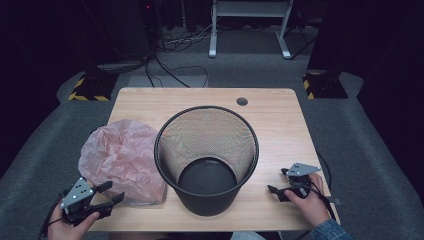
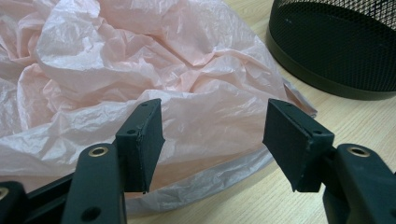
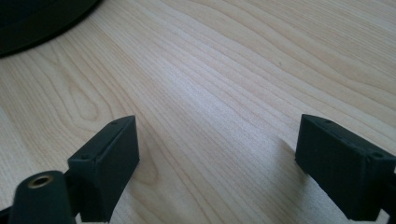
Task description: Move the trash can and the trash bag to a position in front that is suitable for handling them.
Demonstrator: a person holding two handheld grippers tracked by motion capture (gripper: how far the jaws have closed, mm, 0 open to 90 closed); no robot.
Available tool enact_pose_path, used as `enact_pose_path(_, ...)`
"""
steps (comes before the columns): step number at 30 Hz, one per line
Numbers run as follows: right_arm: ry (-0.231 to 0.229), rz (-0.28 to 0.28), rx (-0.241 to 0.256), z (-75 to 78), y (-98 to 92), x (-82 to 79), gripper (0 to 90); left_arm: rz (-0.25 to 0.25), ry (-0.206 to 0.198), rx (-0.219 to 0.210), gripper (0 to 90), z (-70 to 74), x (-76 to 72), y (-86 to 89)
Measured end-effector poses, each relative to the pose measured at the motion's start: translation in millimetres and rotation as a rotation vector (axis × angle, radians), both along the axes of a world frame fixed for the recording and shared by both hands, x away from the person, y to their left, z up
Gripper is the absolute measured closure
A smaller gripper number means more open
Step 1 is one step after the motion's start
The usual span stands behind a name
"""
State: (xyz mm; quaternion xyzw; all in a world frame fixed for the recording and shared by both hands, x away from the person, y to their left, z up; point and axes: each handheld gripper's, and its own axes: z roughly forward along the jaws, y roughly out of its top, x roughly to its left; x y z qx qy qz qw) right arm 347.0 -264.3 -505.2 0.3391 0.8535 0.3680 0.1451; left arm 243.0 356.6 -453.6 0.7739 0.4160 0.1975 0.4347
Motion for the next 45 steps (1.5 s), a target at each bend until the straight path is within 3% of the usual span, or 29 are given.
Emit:
enact_pose_path(13,0.0,0.001,0.0,0.0,0.0,0.0,13.2,-0.01,-0.032,-0.001,38.8,16.0,-6.4,-4.9)
enact_pose_path(21,0.0,0.0,0.0,0.0,0.0,0.0,13.2,0.01,-0.089,0.001,38.6,36.5,-7.8,-5.8)
enact_pose_path(24,0.001,0.0,0.0,0.0,0.0,-0.1,13.2,0.016,-0.1,0.025,38.0,41.7,-4.6,-9.0)
enact_pose_path(38,-0.004,-0.005,-0.002,0.0,0.1,-1.3,13.6,0.113,-0.169,-0.002,37.3,51.1,19.0,-3.5)
enact_pose_path(45,-0.004,-0.005,-0.002,0.0,0.1,-1.3,13.6,0.099,-0.175,-0.016,37.1,48.6,36.8,-6.5)
